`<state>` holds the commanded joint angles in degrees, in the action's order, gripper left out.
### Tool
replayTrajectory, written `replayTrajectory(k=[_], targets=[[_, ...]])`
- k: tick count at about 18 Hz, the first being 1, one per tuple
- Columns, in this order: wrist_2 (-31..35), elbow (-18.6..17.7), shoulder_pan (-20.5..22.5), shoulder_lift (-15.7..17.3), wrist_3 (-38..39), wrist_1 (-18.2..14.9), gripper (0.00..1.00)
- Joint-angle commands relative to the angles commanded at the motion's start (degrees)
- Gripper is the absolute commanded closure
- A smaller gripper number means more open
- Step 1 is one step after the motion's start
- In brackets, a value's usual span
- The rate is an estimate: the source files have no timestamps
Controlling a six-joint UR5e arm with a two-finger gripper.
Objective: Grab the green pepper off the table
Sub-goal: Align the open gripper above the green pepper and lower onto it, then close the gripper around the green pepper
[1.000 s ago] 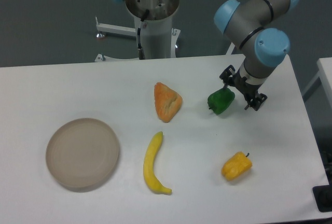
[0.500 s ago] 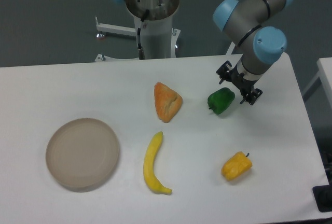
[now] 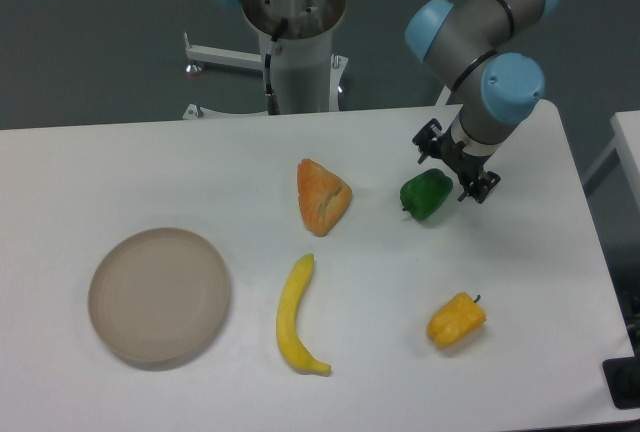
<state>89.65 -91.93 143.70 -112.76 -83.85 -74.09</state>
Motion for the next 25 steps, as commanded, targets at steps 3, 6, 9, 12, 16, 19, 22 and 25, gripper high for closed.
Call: replayTrajectory(k=[3, 6, 9, 12, 16, 19, 22, 25], targets=[[-0.5, -0.1, -0.1, 0.0, -0.1, 0.4, 0.00], [-0.9, -0.9, -0.1, 0.0, 0.1, 0.4, 0.00], [-1.6, -1.0, -0.2, 0.0, 0.1, 0.4, 0.00], [-1.9, -1.1, -0.3, -0.1, 0.1, 0.4, 0.00], [-2.9, -1.0, -0.2, -0.2, 0.1, 0.6, 0.00], [-2.8, -1.1, -0.3, -0.4, 0.1, 1.7, 0.00], [-2.9, -1.9, -0.3, -0.4, 0.0, 2.0, 0.00], [-2.9, -2.2, -0.3, -0.4, -0.1, 2.5, 0.00]])
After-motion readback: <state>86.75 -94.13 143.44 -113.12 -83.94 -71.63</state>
